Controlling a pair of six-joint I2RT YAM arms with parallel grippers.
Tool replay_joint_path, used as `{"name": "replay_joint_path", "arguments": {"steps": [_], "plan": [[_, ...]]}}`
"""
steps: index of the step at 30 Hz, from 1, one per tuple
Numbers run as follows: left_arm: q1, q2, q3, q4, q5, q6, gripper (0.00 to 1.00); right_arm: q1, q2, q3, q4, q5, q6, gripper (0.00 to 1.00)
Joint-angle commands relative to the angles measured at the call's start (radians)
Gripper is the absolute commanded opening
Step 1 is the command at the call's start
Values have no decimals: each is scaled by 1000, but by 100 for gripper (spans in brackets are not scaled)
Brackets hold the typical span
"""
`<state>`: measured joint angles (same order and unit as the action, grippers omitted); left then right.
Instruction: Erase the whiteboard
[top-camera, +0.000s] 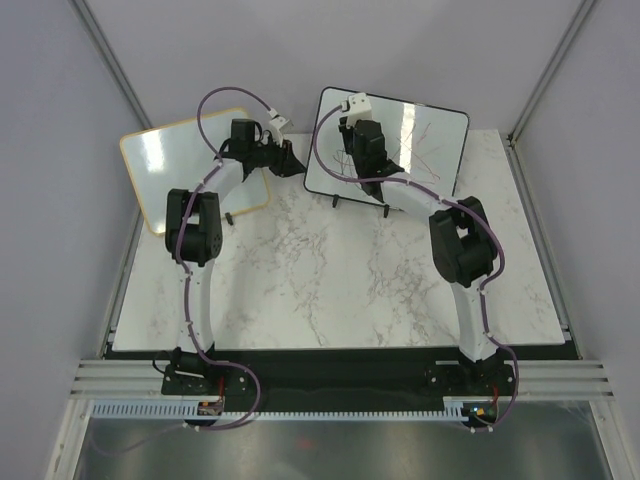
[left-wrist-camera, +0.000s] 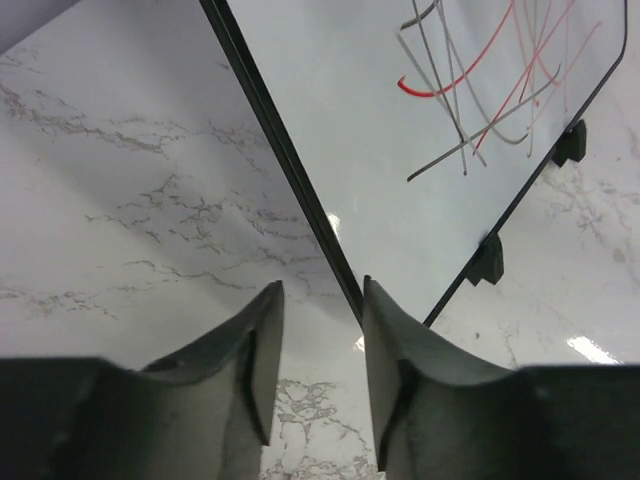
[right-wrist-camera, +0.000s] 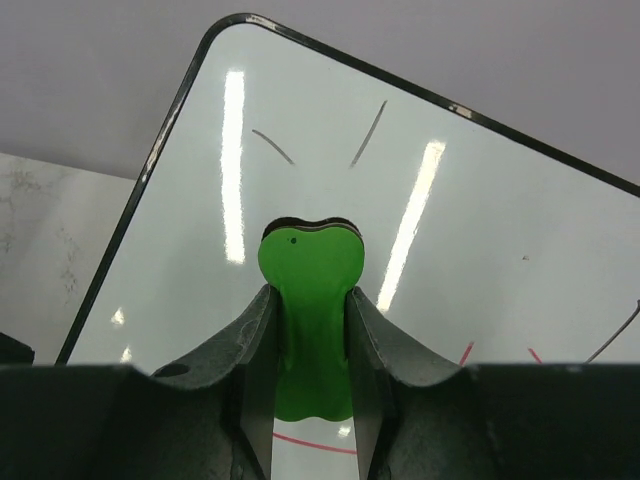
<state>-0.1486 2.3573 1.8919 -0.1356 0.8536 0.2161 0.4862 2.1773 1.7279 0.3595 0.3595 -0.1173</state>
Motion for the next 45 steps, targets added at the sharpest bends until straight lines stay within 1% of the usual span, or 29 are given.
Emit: {"name": "replay_joint_path", "arguments": {"steps": [1, 3, 7, 8, 13, 17, 20, 21, 23, 24, 26, 27, 28, 32, 35, 37, 39, 40, 41, 43, 44, 45], "plan": [[11, 19, 75, 21, 88, -70, 47, -3, -50, -33, 44, -13, 25, 0], [11, 49, 116, 37, 104, -112, 52, -3, -53, -50, 42, -13, 28, 0], [11, 114, 191, 41, 122, -201, 53, -5, -48, -65, 42, -13, 54, 0], [11, 122, 199, 42, 149, -239, 53, -3, -37, -64, 32, -28, 59, 0], [-2, 174, 265, 44, 157, -328, 61, -3, -31, -91, 39, -44, 102, 0], [-3, 238, 343, 44, 157, -418, 60, -3, -43, -113, 45, -56, 113, 0], [-12, 255, 363, 57, 182, -445, 54, -3, -56, -145, 58, -53, 113, 0], [-16, 258, 360, 57, 191, -446, 48, -3, -57, -148, 62, -53, 113, 0], [-20, 260, 354, 57, 232, -455, 41, -3, -59, -151, 59, -51, 113, 0], [-20, 258, 343, 57, 246, -458, 32, -3, -62, -151, 59, -53, 111, 0], [-20, 250, 328, 57, 268, -460, 19, -3, -63, -151, 61, -59, 113, 0], [-20, 237, 303, 57, 268, -455, 6, -3, -62, -148, 64, -59, 113, 0], [-19, 226, 288, 57, 266, -448, 2, -3, -62, -146, 62, -62, 111, 0], [-19, 177, 211, 42, 245, -365, 2, -3, -50, -133, 58, -62, 105, 0], [-17, 137, 165, -10, 190, -290, 2, -8, -27, -107, 52, -41, 96, 0], [-17, 116, 135, -41, 168, -270, 2, -9, -1, -74, 21, -36, 87, 0], [-16, 73, 92, -62, 153, -218, 2, -9, 15, -5, -7, -75, 65, 0], [-17, 56, 75, -76, 128, -145, 2, -9, 31, 22, -30, -82, 59, 0], [-16, 28, 41, -84, 111, -126, 2, -9, 42, 80, -39, -86, 50, 0], [-16, 19, 22, -61, 111, -138, 2, -11, 90, 155, -86, -62, 35, 0], [-19, 22, 26, -65, 111, -135, 2, -11, 111, 245, -108, -53, 27, 0], [-20, 25, 33, -70, 105, -132, 2, -11, 134, 295, -134, -53, 1, 0]]}}
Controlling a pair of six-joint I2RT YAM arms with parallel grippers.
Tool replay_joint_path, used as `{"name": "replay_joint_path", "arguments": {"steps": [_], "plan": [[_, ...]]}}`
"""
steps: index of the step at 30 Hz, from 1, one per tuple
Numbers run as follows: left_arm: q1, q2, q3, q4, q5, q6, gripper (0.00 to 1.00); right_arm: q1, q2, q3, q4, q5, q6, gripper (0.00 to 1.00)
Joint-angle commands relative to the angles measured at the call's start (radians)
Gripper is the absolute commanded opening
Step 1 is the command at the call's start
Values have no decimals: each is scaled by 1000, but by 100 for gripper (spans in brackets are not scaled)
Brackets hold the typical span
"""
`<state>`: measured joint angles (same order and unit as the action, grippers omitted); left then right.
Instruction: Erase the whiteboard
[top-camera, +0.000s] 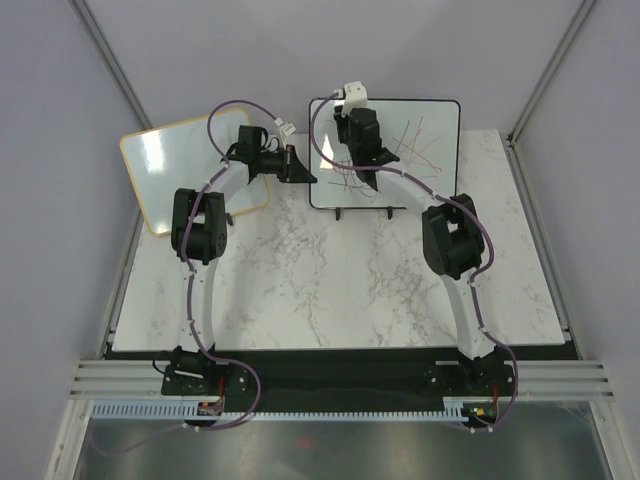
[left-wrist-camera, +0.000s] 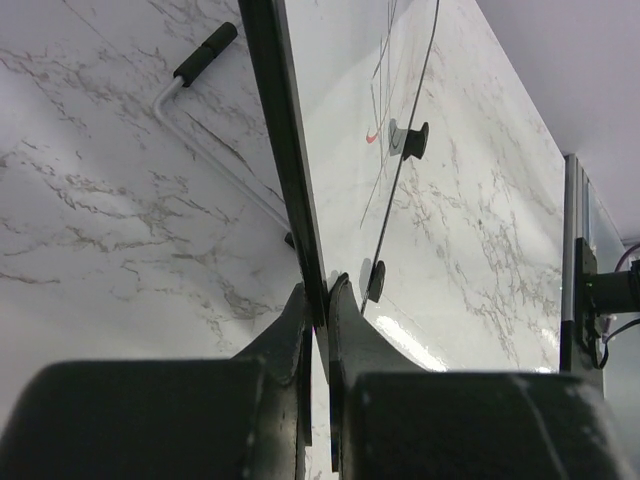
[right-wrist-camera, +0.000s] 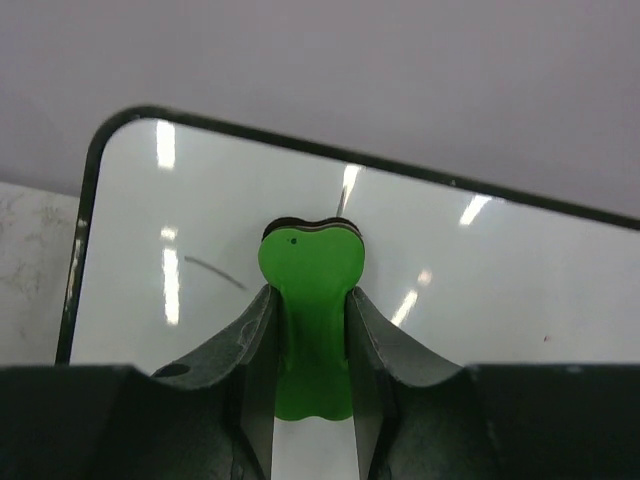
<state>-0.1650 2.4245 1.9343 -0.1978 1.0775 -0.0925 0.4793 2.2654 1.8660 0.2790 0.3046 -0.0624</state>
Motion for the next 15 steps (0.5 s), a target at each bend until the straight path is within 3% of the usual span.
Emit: {"name": "replay_joint_path", "arguments": {"steps": [1, 2, 6, 9, 15], "plan": [[-5, -35, 0, -21, -125, 181, 2, -4, 98, 210, -111, 4, -65, 0], [-5, -31, 14, -23, -125, 181, 2, -5, 124, 311, -141, 10, -73, 0], [-5, -25, 20, -20, -133, 185, 2, -10, 218, 456, -237, -1, -77, 0], [-5, -25, 18, -15, -133, 188, 2, 5, 229, 441, -254, -125, -71, 0], [-7, -27, 14, -12, -134, 189, 2, 74, 220, 412, -259, -193, -83, 0]]}}
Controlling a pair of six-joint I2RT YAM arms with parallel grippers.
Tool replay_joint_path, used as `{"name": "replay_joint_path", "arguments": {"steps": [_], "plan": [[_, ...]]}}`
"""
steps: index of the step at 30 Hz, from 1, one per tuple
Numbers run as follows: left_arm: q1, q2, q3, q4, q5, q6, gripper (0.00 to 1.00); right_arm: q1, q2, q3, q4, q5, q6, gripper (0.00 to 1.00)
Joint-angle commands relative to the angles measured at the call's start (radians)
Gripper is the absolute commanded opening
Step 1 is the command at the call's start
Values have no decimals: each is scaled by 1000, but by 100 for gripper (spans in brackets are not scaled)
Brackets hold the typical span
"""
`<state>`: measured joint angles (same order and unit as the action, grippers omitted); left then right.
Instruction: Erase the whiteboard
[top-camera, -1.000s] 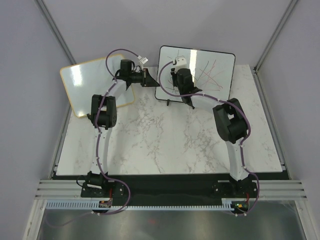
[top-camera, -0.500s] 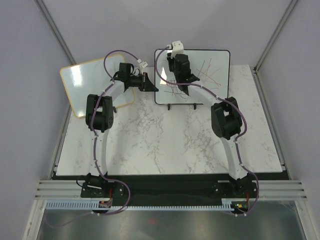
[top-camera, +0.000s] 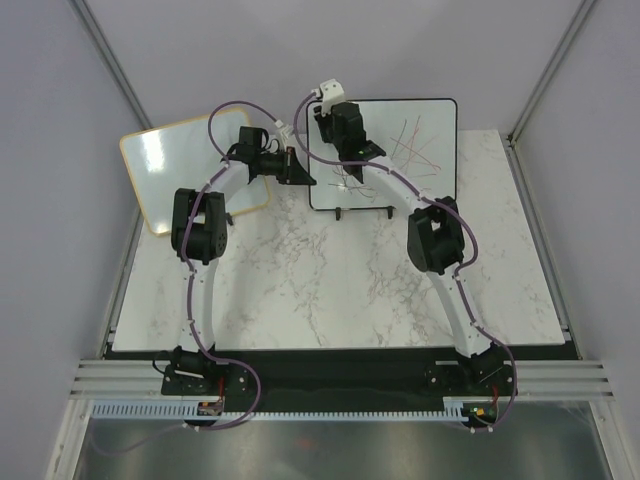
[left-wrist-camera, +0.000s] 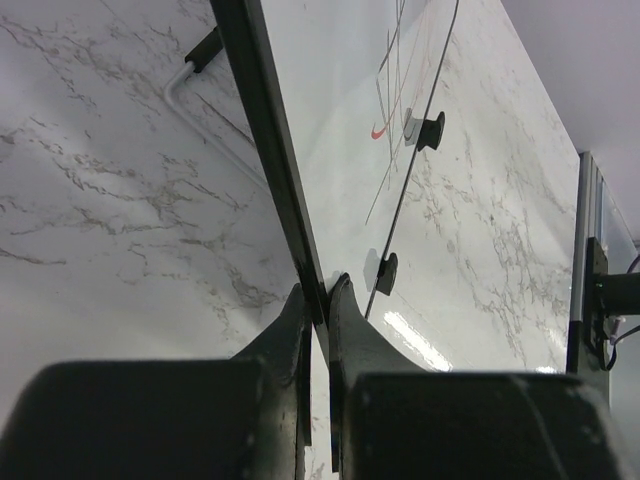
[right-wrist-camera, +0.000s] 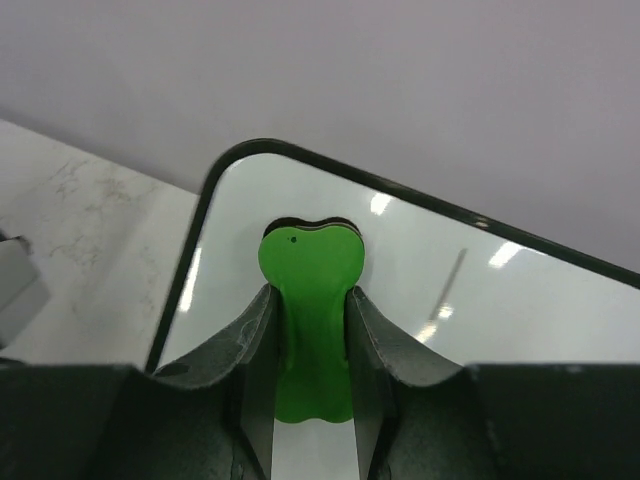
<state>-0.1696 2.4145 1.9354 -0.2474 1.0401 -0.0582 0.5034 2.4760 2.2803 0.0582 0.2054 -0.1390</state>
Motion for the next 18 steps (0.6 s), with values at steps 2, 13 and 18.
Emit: {"name": "replay_joint_path", "arguments": {"steps": [2, 13, 18], "plan": [[-2, -17, 11, 36, -98, 158, 2, 61, 11, 19, -37, -95, 9, 0], [-2, -22, 7, 39, -97, 159, 2, -38, 23, 42, -37, 179, 45, 0], [-4, -23, 5, 39, -97, 164, 2, -140, 17, 48, -50, 233, 87, 0]]}}
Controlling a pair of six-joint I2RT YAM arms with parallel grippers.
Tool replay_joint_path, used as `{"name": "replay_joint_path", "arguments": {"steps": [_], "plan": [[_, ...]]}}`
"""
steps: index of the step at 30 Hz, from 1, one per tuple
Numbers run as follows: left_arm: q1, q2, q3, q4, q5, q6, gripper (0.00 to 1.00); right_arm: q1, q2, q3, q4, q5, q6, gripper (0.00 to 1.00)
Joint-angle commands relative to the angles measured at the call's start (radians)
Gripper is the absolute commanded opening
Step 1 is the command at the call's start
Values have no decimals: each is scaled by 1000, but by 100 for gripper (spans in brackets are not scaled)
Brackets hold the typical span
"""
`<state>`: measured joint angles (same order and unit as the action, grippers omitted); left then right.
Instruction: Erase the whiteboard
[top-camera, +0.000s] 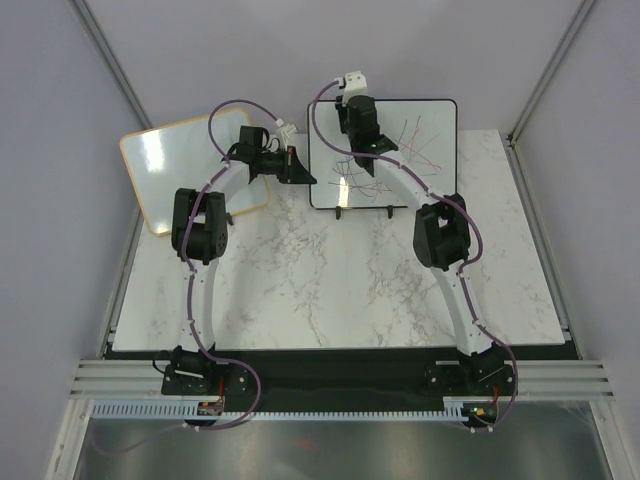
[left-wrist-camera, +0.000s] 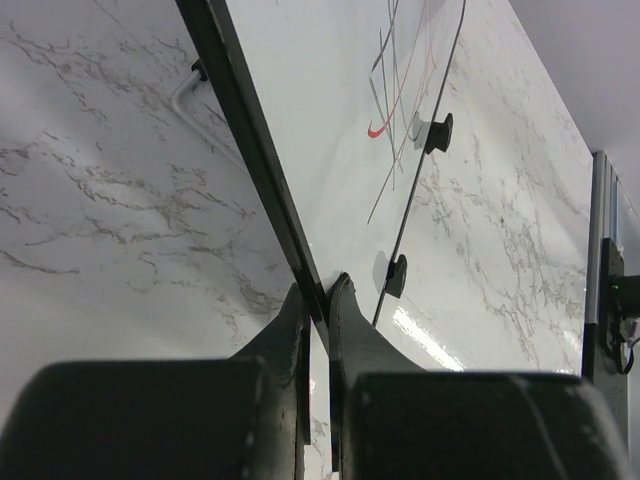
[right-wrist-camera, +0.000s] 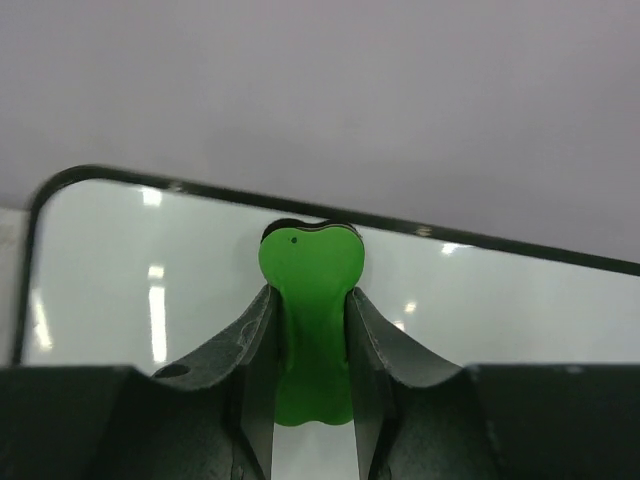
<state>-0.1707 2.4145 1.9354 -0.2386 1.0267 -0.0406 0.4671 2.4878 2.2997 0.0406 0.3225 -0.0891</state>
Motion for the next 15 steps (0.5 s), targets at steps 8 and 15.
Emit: {"name": "replay_joint_path", "arguments": {"steps": [8, 15], "plan": [[-3, -25, 4, 30, -86, 150, 2, -130, -26, 32, -35, -14, 115, 0], [-13, -38, -15, 32, -99, 169, 2, -21, 48, 144, -7, -71, 98, 0]]}}
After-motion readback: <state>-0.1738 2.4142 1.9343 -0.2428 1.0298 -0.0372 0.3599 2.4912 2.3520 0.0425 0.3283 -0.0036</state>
